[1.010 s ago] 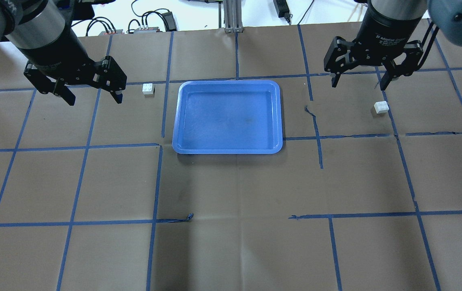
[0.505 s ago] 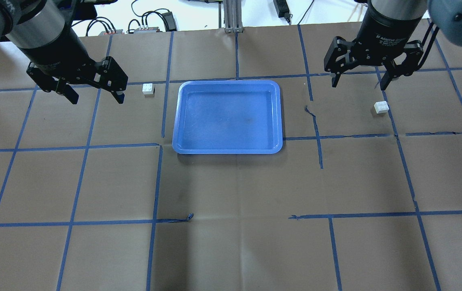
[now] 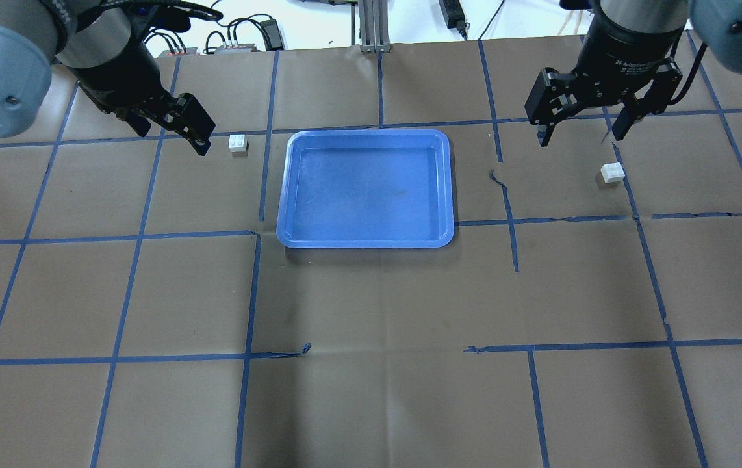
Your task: Assemble white blocks and place on blue tray
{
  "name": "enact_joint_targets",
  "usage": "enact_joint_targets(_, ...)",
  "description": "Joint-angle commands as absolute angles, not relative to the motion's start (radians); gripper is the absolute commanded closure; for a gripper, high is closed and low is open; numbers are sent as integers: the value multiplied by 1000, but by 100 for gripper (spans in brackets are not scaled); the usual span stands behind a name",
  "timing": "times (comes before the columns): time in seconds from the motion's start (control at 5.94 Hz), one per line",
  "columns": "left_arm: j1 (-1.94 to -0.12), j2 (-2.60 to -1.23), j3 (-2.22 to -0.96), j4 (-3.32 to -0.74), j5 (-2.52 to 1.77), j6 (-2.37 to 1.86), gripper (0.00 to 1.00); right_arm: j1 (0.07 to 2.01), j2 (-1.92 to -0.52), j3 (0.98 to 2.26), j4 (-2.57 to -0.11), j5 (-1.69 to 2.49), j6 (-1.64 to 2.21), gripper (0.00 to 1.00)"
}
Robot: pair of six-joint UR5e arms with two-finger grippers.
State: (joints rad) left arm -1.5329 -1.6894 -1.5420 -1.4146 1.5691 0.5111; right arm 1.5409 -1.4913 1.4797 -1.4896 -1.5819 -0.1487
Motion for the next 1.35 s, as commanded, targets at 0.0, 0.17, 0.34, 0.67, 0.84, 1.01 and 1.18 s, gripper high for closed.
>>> enact_joint_targets(0.0,-1529,-1811,-1539,-1272,1574,823,1,1464,-1483,1471,-1491,-1583,-335,0)
enact_joint_targets(0.17,-1528,-1881,-1528,-1188,1574,991,1,1435,-1485,1468,-1480,-1579,-337,0)
enact_joint_targets(0.34,-1528,-1982,-1472,-1171,1565,1137,1,1431,-1489,1468,-1479,-1569,-435,0)
enact_joint_targets(0.67,-1528,-2130,-1349,-1174,1569,1471,1,1413,-1486,1474,-1527,-1568,-965,0)
enact_joint_targets(0.84,-1523,-2172,-1320,-1169,1572,1526,1,1376,-1482,1477,-1576,-1568,-1179,0)
enact_joint_targets(1.01,-1523,-2247,-1249,-1169,1574,1537,1,1343,-1476,1479,-1577,-1569,-1339,0)
enact_joint_targets(1.18,-1523,-2326,-1159,-1172,1572,1654,1,1318,-1438,1470,-1600,-1569,-1532,0)
